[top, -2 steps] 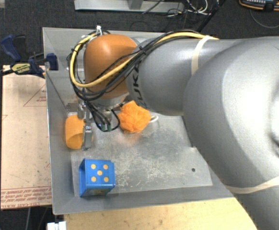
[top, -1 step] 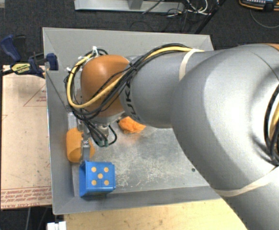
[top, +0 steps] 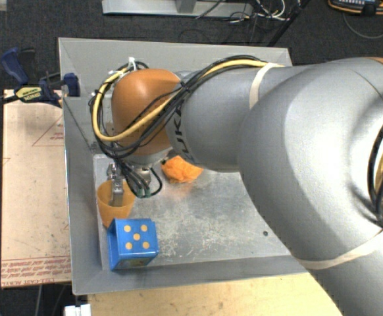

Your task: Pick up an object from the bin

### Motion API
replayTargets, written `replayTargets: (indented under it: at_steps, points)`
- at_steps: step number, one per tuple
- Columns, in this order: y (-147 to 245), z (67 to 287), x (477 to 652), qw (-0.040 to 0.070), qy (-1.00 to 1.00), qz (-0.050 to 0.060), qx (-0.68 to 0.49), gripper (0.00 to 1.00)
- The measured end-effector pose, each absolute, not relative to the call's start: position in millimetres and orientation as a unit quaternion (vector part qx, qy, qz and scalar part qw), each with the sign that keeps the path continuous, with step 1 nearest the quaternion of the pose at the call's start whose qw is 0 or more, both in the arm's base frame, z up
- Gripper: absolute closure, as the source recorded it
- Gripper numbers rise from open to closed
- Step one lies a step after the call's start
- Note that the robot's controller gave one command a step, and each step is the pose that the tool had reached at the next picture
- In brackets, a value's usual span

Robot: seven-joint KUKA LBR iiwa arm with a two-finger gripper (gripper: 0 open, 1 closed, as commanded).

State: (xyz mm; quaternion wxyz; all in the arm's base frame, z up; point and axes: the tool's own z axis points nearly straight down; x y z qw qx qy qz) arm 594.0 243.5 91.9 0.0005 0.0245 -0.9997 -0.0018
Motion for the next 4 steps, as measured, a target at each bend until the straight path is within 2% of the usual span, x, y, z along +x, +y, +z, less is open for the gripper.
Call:
replayTargets:
  at_steps: [4]
  points:
    - [243.5, 91.8, 593.9, 0.001, -1.000, -0.002, 0.024, 1.00]
